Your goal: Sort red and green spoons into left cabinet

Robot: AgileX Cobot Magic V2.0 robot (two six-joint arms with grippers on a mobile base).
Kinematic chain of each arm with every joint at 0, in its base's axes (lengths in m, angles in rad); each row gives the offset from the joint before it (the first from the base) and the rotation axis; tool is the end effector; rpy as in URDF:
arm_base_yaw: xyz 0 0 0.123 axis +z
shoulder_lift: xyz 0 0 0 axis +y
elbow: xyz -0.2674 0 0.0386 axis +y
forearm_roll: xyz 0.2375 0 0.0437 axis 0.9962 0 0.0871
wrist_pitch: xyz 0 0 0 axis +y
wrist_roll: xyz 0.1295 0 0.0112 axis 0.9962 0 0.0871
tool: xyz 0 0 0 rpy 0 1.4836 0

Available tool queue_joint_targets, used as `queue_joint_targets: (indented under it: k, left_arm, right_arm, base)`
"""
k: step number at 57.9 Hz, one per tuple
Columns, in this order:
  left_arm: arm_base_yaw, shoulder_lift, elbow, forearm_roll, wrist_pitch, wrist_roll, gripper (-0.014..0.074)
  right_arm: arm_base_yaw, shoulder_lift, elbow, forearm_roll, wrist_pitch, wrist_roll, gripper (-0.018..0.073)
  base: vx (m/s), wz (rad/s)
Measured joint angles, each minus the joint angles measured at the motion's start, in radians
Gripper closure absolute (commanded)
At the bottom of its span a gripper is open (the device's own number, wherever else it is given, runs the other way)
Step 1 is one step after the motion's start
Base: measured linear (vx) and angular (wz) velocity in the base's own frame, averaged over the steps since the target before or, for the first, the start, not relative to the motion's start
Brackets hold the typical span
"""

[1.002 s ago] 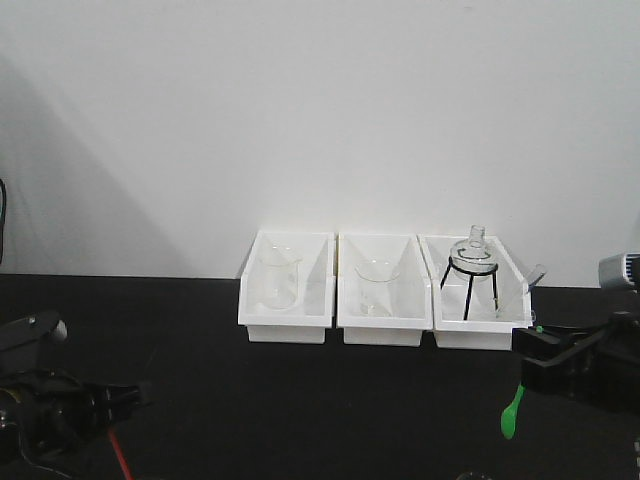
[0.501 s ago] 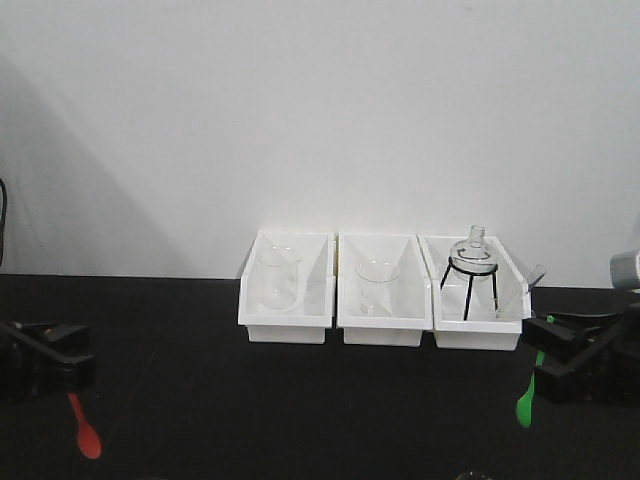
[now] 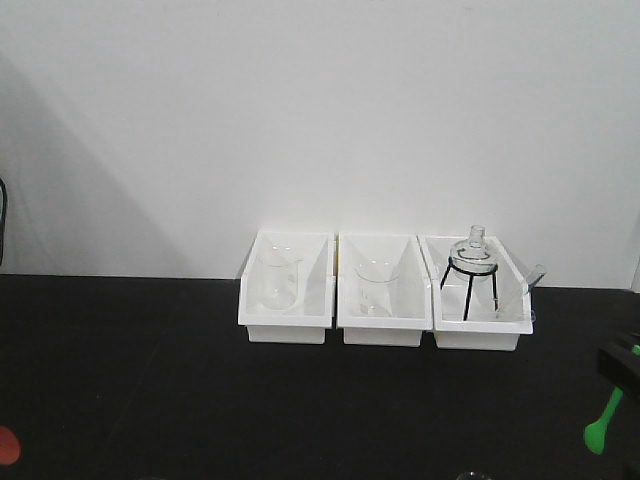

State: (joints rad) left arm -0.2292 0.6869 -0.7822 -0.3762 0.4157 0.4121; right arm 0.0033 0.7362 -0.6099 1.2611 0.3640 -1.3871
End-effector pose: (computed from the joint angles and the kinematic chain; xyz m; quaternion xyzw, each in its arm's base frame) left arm 0.1668 -0.0588 0.3620 0.1600 0.7590 -0.1090 0.6217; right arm 0.1895 0.0448 0.3257 -0.1675 0.7378 0.0847 0.6483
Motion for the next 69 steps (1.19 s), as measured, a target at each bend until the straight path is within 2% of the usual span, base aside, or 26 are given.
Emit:
queue_joint_targets:
  k: [16,37,69]
  left_arm:
    - [0.0,-0.104,0.099,0.005,-0.051,-0.009,0.0597]
    - [0.0,-0.104,0.101,0.006,0.032,-0.011,0.0596]
    - [0.0,-0.104,0.101,0.006,0.038,-0.011,0.0596]
  right_arm:
    - [0.0,-0.092,0.016,0.019,-0.005,0.058,0.0564]
    - [0.0,-0.093,0.018,0.022,-0.008,0.07,0.0564]
    - [0.0,-0.093,0.018,0.022,-0.008,0.07,0.0564]
  base:
    - [0.0,0.0]
    - [0.0,0.0]
    - [0.0,0.0]
